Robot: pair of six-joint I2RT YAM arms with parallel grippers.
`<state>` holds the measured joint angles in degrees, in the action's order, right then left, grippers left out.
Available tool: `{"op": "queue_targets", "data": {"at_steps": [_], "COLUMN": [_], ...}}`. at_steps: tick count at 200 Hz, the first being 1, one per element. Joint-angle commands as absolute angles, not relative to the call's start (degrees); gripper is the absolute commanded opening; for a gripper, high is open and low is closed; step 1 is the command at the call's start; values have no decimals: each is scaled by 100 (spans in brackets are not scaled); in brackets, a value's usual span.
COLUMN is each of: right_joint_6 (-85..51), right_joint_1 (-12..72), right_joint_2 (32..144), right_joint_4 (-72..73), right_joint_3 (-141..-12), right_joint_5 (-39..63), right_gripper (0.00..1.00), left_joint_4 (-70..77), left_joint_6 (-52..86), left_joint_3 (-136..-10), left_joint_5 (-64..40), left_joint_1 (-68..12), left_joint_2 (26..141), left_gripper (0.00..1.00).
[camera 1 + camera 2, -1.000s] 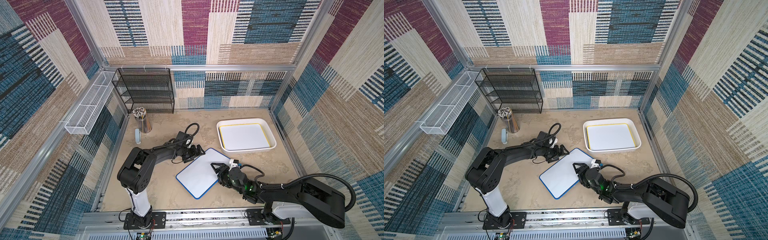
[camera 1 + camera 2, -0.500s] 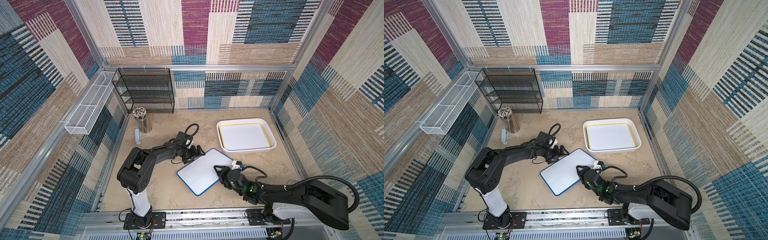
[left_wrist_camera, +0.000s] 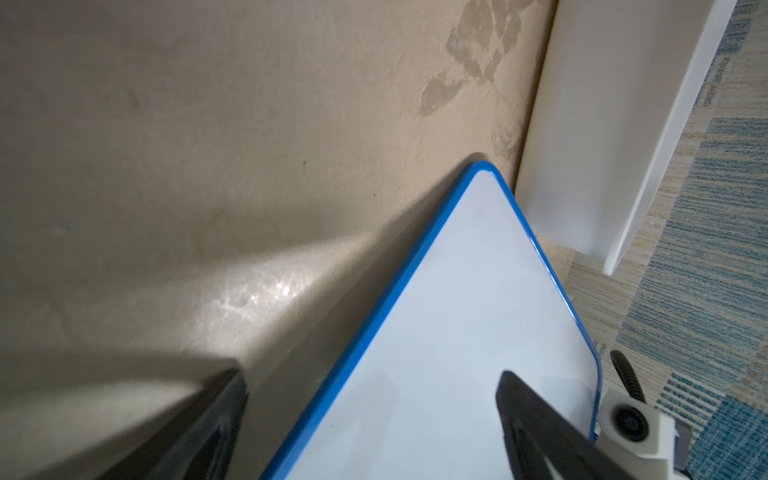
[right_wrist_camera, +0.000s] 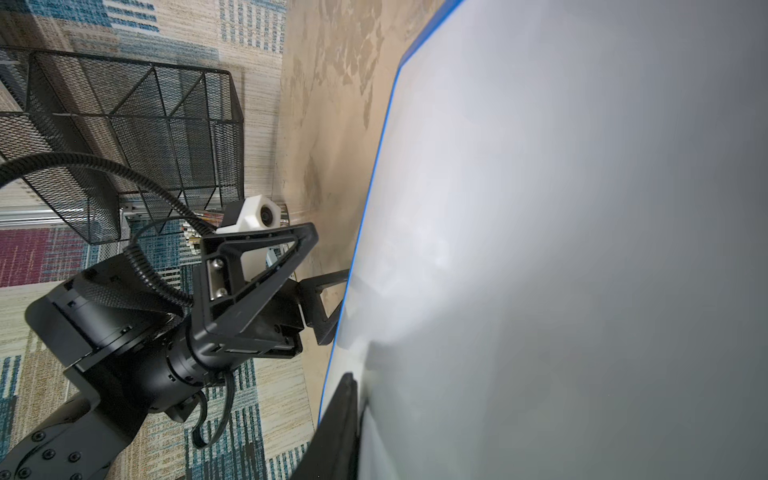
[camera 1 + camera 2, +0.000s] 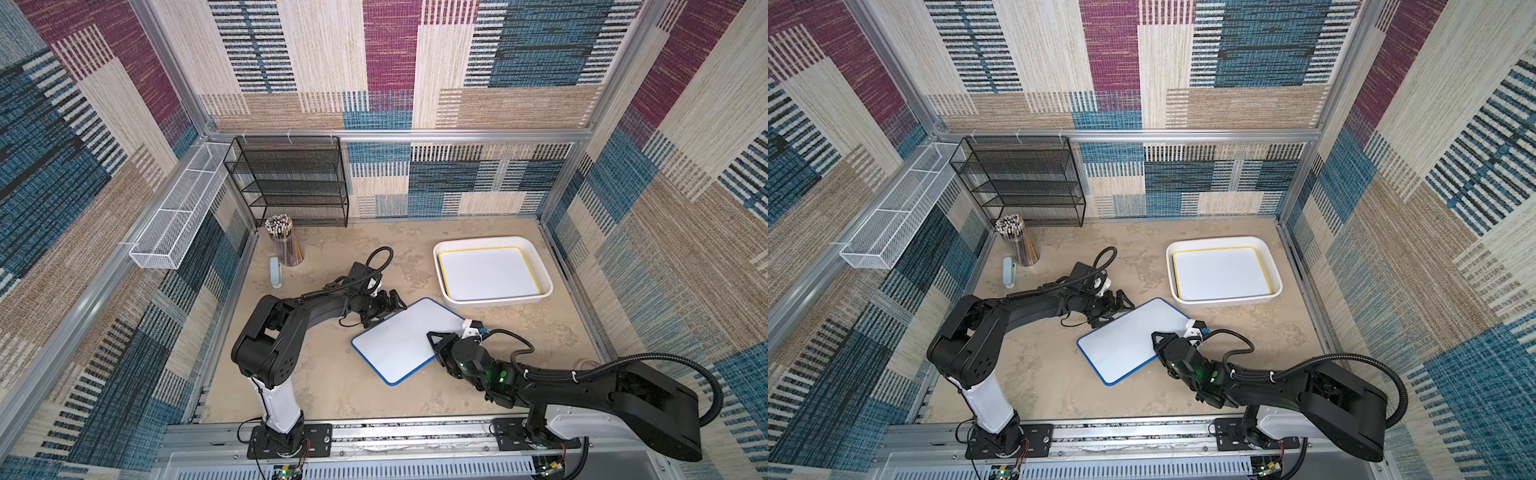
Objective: Put the whiteboard into the storage box
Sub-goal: Pick up the whiteboard at the center of the board.
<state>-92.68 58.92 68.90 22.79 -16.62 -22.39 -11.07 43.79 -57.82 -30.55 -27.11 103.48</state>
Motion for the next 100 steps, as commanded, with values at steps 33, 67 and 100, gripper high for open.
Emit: {"op": "queue_targets", "data": {"at_steps": [33, 67, 100], "right_joint_6": [-9378, -9309, -9176], "right_joint_1": [6003, 6088, 6149], "right_joint_2": [6805, 6763, 6739], "right_joint_4": [2212, 2101, 2033], "right_joint_3": [-1893, -1999, -2093], "right_joint_5": [-2458, -2532, -2591], "right_gripper": [20, 19, 20], "left_joint_4": [-2557, -2565, -2558], "left_joint_6": [4500, 4509, 4522], "left_joint_3": [-5686, -5673, -5668], "left_joint_5": [-2427, -2428, -2440], "left_joint_1": [-2522, -2373, -2266], "left_joint_2": [10302, 10229, 10225], "left_gripper": [97, 97, 97]}}
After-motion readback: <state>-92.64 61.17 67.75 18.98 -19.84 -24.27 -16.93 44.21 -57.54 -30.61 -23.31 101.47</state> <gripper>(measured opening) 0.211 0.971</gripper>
